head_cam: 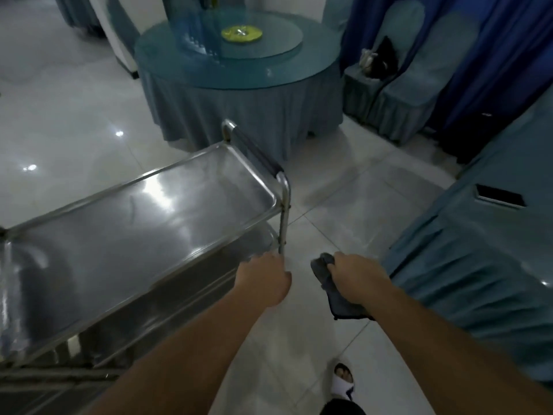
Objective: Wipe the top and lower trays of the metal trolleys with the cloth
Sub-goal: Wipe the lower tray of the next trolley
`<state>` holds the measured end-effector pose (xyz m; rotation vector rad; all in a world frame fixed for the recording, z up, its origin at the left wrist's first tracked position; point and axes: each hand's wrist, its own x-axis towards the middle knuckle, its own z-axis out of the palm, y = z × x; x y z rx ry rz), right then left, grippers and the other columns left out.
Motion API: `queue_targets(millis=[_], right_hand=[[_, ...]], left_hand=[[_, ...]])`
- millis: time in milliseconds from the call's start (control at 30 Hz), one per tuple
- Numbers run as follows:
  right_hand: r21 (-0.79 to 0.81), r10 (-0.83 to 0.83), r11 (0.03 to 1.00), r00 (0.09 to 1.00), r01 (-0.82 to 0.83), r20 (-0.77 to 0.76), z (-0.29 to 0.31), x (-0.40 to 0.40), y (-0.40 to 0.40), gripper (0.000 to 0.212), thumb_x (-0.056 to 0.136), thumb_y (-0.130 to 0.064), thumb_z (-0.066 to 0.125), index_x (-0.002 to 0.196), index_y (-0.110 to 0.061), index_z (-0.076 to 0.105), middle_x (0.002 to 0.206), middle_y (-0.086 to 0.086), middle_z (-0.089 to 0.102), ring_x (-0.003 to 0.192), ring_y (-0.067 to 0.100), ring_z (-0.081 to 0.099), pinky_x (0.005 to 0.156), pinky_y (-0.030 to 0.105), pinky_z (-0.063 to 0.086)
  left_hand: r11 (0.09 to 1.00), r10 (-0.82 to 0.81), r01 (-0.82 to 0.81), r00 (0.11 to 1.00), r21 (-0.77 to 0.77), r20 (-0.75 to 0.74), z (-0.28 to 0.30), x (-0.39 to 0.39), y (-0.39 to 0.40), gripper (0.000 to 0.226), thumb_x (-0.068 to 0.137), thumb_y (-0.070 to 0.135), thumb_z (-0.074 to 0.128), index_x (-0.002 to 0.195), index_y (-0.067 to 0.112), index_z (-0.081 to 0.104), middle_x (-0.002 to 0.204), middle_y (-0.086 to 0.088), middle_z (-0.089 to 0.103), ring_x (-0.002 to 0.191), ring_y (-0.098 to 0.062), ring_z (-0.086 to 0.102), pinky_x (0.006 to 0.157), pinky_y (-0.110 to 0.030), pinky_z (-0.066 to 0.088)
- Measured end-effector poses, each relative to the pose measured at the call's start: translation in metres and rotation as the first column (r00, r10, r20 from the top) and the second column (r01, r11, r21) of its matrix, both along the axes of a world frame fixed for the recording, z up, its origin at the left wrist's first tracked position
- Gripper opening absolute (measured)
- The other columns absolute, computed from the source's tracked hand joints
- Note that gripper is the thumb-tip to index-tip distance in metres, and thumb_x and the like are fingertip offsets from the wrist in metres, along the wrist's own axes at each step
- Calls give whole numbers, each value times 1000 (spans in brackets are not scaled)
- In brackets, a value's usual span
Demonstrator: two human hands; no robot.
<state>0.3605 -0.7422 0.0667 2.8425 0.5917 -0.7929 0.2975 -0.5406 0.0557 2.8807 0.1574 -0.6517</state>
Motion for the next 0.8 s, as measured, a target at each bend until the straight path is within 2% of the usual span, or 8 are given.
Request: queue_targets(millis=[67, 133, 267, 367, 433, 500, 633, 800], right_hand=[[24, -16, 1000, 1000, 16, 3, 5, 34, -32, 36, 102, -27, 54, 134, -12, 49, 130, 10, 57, 116, 31, 60, 92, 42, 51], [79, -63, 995, 998, 62, 19, 15, 70, -64, 36, 102, -30, 55, 133, -13, 48, 122, 8, 58, 111, 30, 63, 87, 40, 52], [140, -125, 982, 992, 126, -12, 39, 143, -123, 32, 105, -31, 52, 134, -20, 50, 132, 0, 57, 109, 22, 59, 79, 31, 40], [141, -138, 981, 990, 134, 17, 51, 198, -148, 40, 105, -34, 50, 140, -15, 49, 135, 6, 60, 118, 29, 62, 91, 37, 50], [110, -123, 986, 992, 125, -26, 55, 233, -154, 53, 101, -33, 59, 147, -11, 43, 143, 10, 56, 126, 29, 59, 102, 40, 50], [72, -113, 991, 992, 117, -57, 57, 267, -153, 51, 101, -31, 59, 144, -8, 44, 144, 11, 54, 129, 29, 57, 106, 40, 48], [50, -133, 990, 990, 136, -54, 49, 340, -139, 38, 107, -31, 49, 137, -8, 45, 139, 12, 57, 126, 30, 58, 98, 37, 47], [-7, -83, 997, 987, 83, -138, 38, 452, -95, 37, 110, -27, 40, 145, -16, 42, 153, 7, 45, 135, 24, 50, 97, 28, 36]], left_hand=[[997, -57, 55, 998, 55, 28, 6, 43, -36, 46, 106, 49, 36, 137, 19, 52, 137, -11, 58, 124, -34, 58, 97, -47, 45], [993, -89, 85, 995, 85, 43, 14, 87, -76, 43, 107, 49, 36, 132, 19, 52, 133, -10, 59, 121, -33, 58, 94, -47, 45], [981, -162, 154, 985, 119, 60, 34, 163, -142, 42, 108, 48, 36, 133, 18, 51, 130, -9, 58, 119, -33, 56, 94, -48, 44], [979, -174, 166, 983, 114, 64, 44, 211, -167, 45, 108, 49, 36, 138, 18, 50, 133, -8, 58, 121, -31, 55, 95, -48, 42], [982, -156, 148, 986, 115, 67, 47, 241, -172, 46, 108, 48, 35, 139, 18, 50, 135, -8, 57, 122, -31, 54, 97, -47, 43], [986, -127, 118, 990, 120, 63, 49, 272, -169, 45, 108, 48, 35, 139, 18, 50, 135, -9, 57, 122, -31, 55, 97, -46, 43], [992, -73, 69, 997, 106, 39, 37, 339, -151, 45, 109, 48, 35, 137, 17, 51, 134, -10, 57, 121, -32, 55, 97, -47, 42], [998, -39, 36, 998, 59, 56, 19, 450, -107, 45, 109, 48, 35, 137, 17, 51, 133, -10, 58, 121, -32, 55, 96, -47, 43]])
